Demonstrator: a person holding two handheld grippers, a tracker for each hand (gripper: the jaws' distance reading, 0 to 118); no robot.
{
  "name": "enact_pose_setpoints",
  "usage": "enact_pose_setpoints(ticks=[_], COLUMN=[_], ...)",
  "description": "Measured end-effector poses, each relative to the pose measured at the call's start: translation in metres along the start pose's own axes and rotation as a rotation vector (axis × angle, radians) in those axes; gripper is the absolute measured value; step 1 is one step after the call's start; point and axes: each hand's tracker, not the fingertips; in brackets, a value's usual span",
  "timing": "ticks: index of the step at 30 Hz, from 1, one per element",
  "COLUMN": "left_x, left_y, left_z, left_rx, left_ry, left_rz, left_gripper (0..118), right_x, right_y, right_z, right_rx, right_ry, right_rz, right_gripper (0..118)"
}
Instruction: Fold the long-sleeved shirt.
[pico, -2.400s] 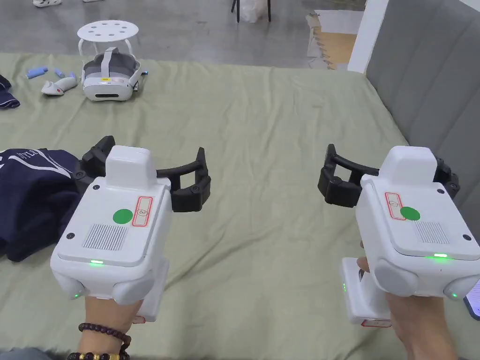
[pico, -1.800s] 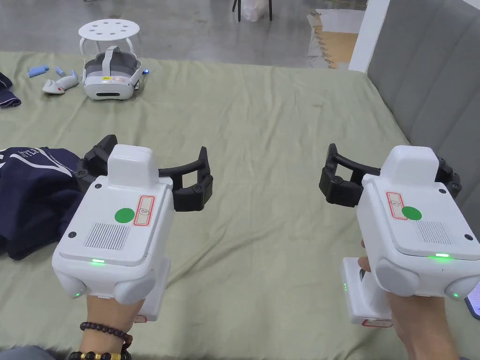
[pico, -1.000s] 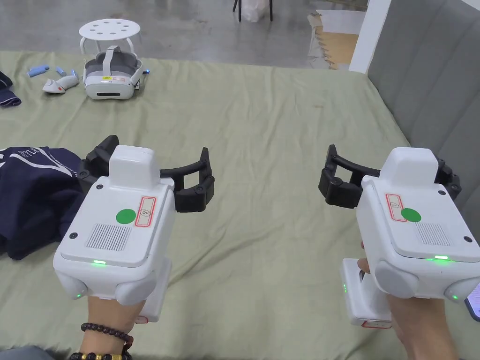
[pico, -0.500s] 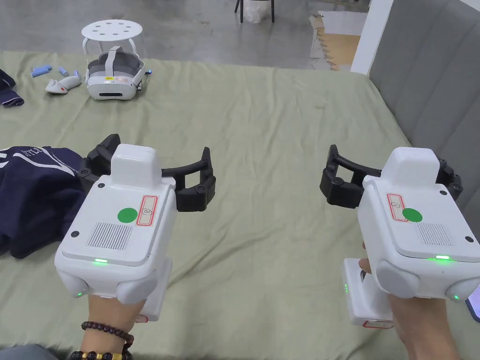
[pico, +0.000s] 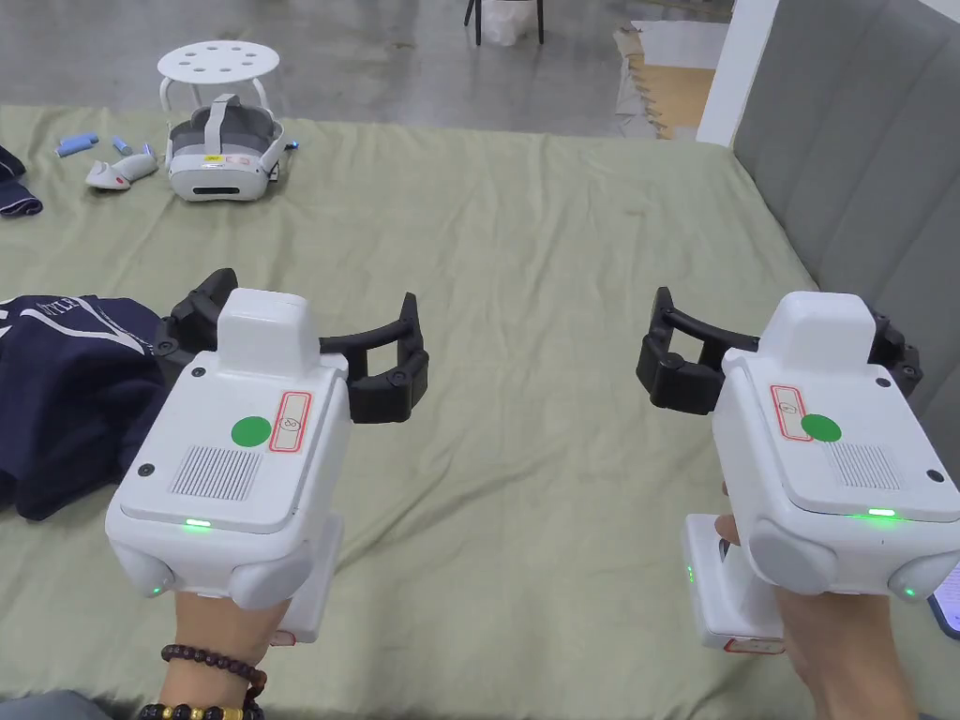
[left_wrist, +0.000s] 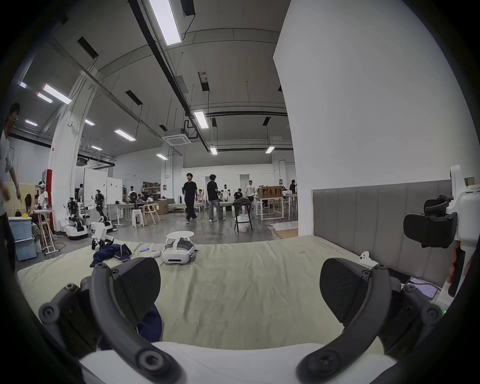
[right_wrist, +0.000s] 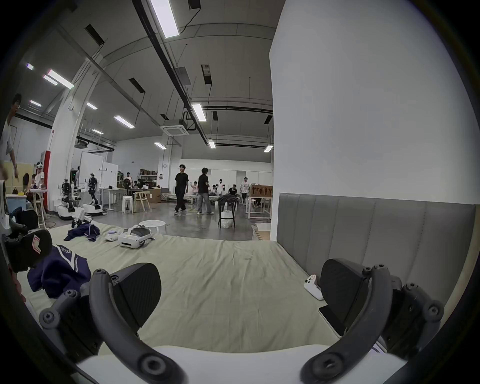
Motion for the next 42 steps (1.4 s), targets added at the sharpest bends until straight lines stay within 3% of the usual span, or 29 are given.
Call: enact_pose_setpoints(ticks=[42], left_x=[0.0012], left_y=[0.0018], left_z=[-0.0033], left_rx=[0.002], left_ry=[-0.019], left_rz=[-0.003], left_gripper=[111], right_x=[-0.0008], right_y=[-0.0017], right_z=[-0.0019], right_rx=[0.005], right_ry=[-0.003], right_rz=[-0.003], right_gripper=[118])
